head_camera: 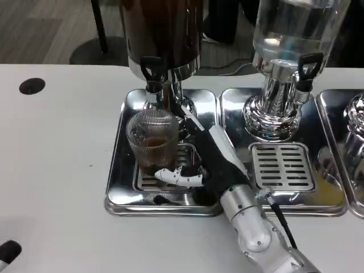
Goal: Grasp the cup under the faucet to collect the drink, then remove the cup.
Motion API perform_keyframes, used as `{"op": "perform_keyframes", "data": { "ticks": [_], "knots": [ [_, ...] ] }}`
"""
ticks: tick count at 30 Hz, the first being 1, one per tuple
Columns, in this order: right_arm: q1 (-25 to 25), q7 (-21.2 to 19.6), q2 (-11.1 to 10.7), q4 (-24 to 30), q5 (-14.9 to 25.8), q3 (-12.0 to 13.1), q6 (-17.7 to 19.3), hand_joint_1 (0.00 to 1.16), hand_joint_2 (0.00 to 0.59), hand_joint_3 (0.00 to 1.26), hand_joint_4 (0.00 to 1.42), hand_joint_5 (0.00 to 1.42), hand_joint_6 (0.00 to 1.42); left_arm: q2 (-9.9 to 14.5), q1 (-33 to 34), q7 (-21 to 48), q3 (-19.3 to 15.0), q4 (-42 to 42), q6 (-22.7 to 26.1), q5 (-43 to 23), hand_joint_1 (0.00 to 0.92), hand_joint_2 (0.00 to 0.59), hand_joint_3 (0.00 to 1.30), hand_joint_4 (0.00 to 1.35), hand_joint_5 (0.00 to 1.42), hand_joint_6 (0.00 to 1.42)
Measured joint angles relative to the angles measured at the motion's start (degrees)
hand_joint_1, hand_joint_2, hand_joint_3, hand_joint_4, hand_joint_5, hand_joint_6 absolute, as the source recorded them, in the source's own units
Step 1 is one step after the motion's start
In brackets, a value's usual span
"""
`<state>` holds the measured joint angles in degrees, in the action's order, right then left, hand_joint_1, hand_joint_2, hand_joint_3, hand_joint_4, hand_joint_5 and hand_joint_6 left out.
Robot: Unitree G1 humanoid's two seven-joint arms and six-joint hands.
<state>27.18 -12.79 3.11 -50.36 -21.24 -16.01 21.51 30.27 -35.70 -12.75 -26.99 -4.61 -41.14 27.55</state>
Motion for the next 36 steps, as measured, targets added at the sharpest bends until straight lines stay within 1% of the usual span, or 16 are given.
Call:
{"op": "perform_keyframes", "data": {
  "ticks": [7,14,28,36],
  "knots": [
    [1.1,-0.3,0.8,-1.1,0.0,-0.1,-0.6,1.0,0.154,0.05,0.05,0.05,0.01,0.0,0.0,0.0,0.0,0.0,0.1,0.0,0.0,0.029,0.0,0.0,0.0,0.0],
    [1.5,-0.8,0.8,-1.2,0.0,-0.2,-1.8,1.0,0.159,0.05,0.05,0.05,0.01,0.0,0.0,0.0,0.3,0.0,0.2,0.0,0.0,0.029,0.0,0.0,0.0,0.0],
    [1.6,-1.1,0.8,-0.9,-0.9,-0.5,-3.0,0.99,0.159,0.04,0.05,0.05,0.01,0.0,-0.3,0.0,0.7,0.0,0.2,0.1,0.0,0.029,0.0,0.0,0.0,0.0],
    [1.4,-1.1,0.5,-0.1,-1.1,-0.5,-3.2,0.98,0.159,0.06,0.12,0.08,0.01,0.0,-0.2,0.0,1.0,0.0,0.3,0.3,0.0,0.029,0.0,0.0,0.0,0.0]
  ]
}}
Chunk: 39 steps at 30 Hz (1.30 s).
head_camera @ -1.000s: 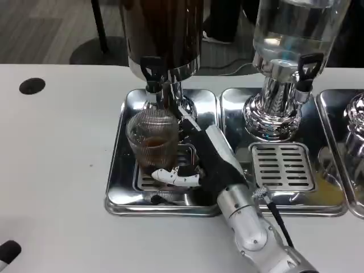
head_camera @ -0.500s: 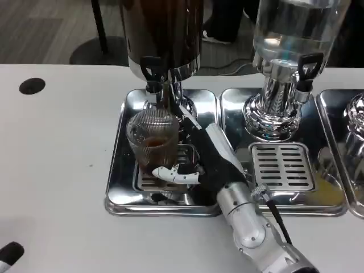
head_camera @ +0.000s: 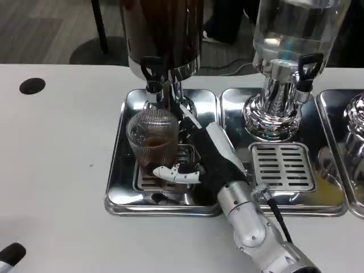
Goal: Grasp the cup under the faucet to collect the drink, then remove the cup.
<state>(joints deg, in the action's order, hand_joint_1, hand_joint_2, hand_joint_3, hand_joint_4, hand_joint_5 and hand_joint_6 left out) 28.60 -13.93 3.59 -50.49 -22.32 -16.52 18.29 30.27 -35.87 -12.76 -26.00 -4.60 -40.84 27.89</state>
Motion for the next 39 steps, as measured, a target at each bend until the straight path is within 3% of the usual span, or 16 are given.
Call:
{"op": "perform_keyframes", "data": {
  "ticks": [39],
  "knots": [
    [-1.7,0.0,-0.4,1.7,0.3,0.5,-0.9,0.98,0.159,0.22,0.28,0.2,0.01,0.0,-0.9,0.0,0.1,0.0,0.7,0.2,0.0,0.033,0.0,0.0,0.0,0.0]
  ]
}}
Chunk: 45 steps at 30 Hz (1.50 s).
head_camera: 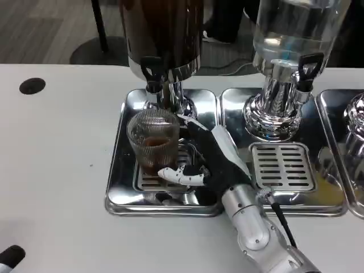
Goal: Grasp the cup under the faucet to collect the drink, then remove the cup.
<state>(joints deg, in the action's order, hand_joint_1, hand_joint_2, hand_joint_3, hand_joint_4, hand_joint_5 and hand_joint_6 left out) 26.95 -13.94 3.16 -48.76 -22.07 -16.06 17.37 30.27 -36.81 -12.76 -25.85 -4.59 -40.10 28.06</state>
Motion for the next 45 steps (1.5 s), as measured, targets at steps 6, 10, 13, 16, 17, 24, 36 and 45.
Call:
{"op": "perform_keyframes", "data": {
  "ticks": [6,10,13,16,17,24,36,45],
  "knots": [
    [-0.2,0.0,0.0,0.1,0.0,0.1,0.0,0.98,0.168,0.19,0.25,0.2,0.01,0.0,-0.3,0.0,0.0,0.0,0.0,0.0,0.0,0.033,0.0,0.0,0.0,0.0],
    [-0.3,0.1,0.0,0.2,0.0,0.1,0.0,0.96,0.165,0.13,0.13,0.14,0.0,0.0,-0.3,0.0,0.0,0.1,0.0,0.0,0.0,0.033,0.0,0.0,0.0,0.0],
    [-0.3,0.5,-0.3,0.4,0.0,0.1,0.0,0.95,0.159,0.09,0.08,0.09,0.0,0.0,-0.3,0.0,0.0,0.1,0.0,0.0,0.0,0.033,0.0,0.0,0.0,0.0],
    [-0.3,1.6,-0.7,1.1,0.0,0.0,-0.8,0.94,0.154,0.08,0.06,0.09,0.0,0.0,-0.2,0.0,0.0,0.1,0.1,0.0,0.0,0.034,0.0,0.0,0.0,0.0],
    [-0.3,1.9,-0.7,1.3,0.0,-0.1,-1.0,0.94,0.154,0.08,0.06,0.09,0.0,0.0,-0.2,0.0,0.0,0.1,0.1,0.0,0.0,0.034,0.0,0.0,0.0,0.0],
    [-0.3,3.2,-0.9,2.5,0.0,-0.4,-2.3,0.93,0.153,0.05,0.03,0.06,0.0,0.0,0.5,0.0,0.0,0.1,0.2,0.0,0.0,0.034,0.0,0.0,0.0,0.0],
    [-1.9,5.7,-1.4,7.5,0.0,-1.3,-5.5,0.89,0.168,0.03,0.01,0.04,0.0,0.0,1.3,0.0,0.3,0.0,1.0,0.9,0.0,0.034,0.0,0.0,0.0,0.0],
    [-2.1,6.6,-1.8,9.8,0.0,-1.1,-7.3,0.88,0.17,0.02,0.02,0.04,0.0,0.0,1.2,0.0,0.7,0.0,1.2,1.5,0.0,0.034,0.0,0.0,0.0,0.0]
  ]
}}
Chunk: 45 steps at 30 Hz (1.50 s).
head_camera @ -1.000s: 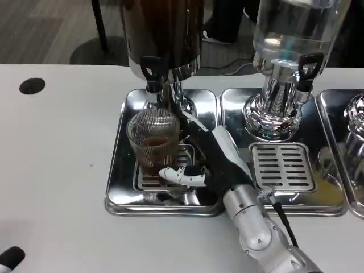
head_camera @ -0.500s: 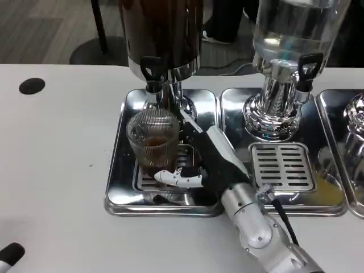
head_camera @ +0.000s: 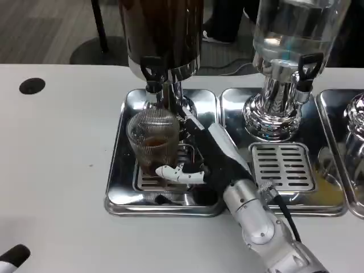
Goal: Grasp the cup under the faucet to collect the drink, then remove the cup.
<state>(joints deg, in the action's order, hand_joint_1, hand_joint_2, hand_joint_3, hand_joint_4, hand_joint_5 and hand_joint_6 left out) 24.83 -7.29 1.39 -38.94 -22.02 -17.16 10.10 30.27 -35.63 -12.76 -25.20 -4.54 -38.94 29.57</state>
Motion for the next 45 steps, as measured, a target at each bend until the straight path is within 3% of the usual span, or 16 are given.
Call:
{"op": "perform_keyframes", "data": {
  "ticks": [30,45],
  "knots": [
    [-3.8,1.2,-0.2,9.8,-0.2,-1.0,-5.2,0.87,0.18,0.02,0.03,0.04,0.0,-0.2,-0.8,-0.1,0.6,0.7,0.1,0.2,0.0,0.034,0.0,0.0,0.0,0.0],
    [-3.6,1.2,0.8,10.2,-0.5,-2.6,-7.0,0.87,0.18,0.02,0.04,0.05,0.0,-0.2,-2.2,-1.0,0.6,0.7,-0.1,0.1,0.0,0.034,0.0,0.0,0.0,0.0]
  ]
}}
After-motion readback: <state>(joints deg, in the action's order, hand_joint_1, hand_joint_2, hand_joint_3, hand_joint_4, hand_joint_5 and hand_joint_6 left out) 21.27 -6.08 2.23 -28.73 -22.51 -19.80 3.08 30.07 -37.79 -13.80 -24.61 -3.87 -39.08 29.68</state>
